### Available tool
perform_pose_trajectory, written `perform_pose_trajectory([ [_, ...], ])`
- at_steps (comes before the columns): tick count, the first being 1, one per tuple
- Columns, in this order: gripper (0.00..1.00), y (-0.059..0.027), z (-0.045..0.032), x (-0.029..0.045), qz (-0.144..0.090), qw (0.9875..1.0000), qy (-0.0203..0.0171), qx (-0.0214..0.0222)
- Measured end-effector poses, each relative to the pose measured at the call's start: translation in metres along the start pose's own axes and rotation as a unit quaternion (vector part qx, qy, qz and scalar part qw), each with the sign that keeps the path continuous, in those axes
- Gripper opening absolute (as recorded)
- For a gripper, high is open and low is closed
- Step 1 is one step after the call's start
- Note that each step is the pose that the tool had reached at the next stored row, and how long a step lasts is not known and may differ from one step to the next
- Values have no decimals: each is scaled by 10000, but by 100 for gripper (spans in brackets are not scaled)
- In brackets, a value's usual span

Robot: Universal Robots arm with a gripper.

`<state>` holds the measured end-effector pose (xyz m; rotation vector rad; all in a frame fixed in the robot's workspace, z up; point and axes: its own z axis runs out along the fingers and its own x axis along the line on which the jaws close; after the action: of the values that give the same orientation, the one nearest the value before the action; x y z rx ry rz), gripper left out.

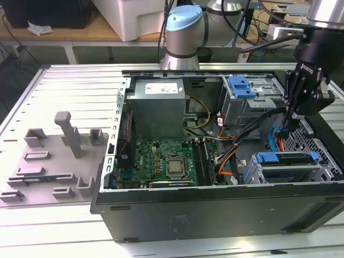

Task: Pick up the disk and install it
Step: 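Insert the first disk wire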

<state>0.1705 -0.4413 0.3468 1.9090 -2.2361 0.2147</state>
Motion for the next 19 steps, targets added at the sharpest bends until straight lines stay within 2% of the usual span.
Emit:
perform_pose_trajectory([
  [4,16,-2,25,101,-4,10000,-73,1],
  [7,16,-7,50,206,-11,9999,-168,-2],
  [12,16,-16,69,282,-20,9997,-254,-8],
  [16,16,-27,90,369,-32,9994,-352,-18],
  [19,16,-32,102,416,-38,9992,-406,-24],
])
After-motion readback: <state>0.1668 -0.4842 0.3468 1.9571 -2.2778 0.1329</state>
